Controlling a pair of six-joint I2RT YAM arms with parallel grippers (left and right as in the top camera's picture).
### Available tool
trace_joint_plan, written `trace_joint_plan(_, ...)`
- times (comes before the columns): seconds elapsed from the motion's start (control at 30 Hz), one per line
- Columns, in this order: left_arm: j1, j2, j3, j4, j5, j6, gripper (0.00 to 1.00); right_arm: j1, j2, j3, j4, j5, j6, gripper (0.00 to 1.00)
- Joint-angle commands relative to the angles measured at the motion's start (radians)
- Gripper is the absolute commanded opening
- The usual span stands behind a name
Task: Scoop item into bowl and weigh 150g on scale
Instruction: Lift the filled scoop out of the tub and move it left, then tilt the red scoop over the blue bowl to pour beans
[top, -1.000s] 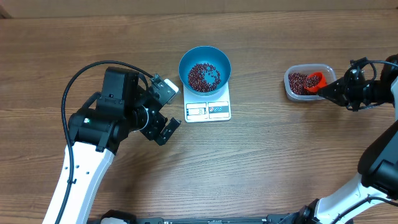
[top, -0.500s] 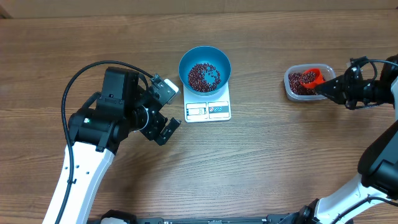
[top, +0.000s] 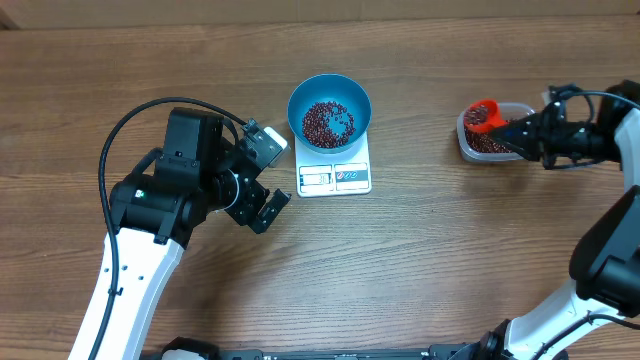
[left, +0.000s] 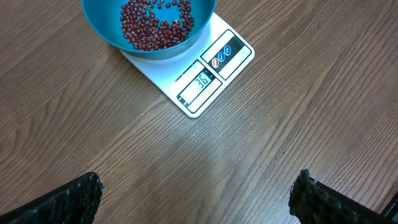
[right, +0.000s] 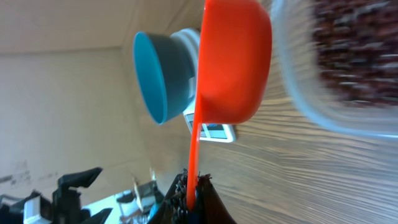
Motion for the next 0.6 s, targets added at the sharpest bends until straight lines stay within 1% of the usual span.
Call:
trace_joint_plan(0.0,0.005,0.003,0.026,0.001,0.001,0.001,1.00,0.063,0.000,0.023,0.009,-0.104,-0.007,0.04)
trace_joint_plan(0.27,0.005,0.003,0.026,0.001,0.001,0.001,1.00,0.187,-0.004,0.043,0.013,-0.148,-0.006,0.04)
trace_joint_plan(0.57,0.005,0.003,0.026,0.001,0.001,0.001,1.00,0.343,-0.005,0.135,0.047,-0.152,0.028,0.04)
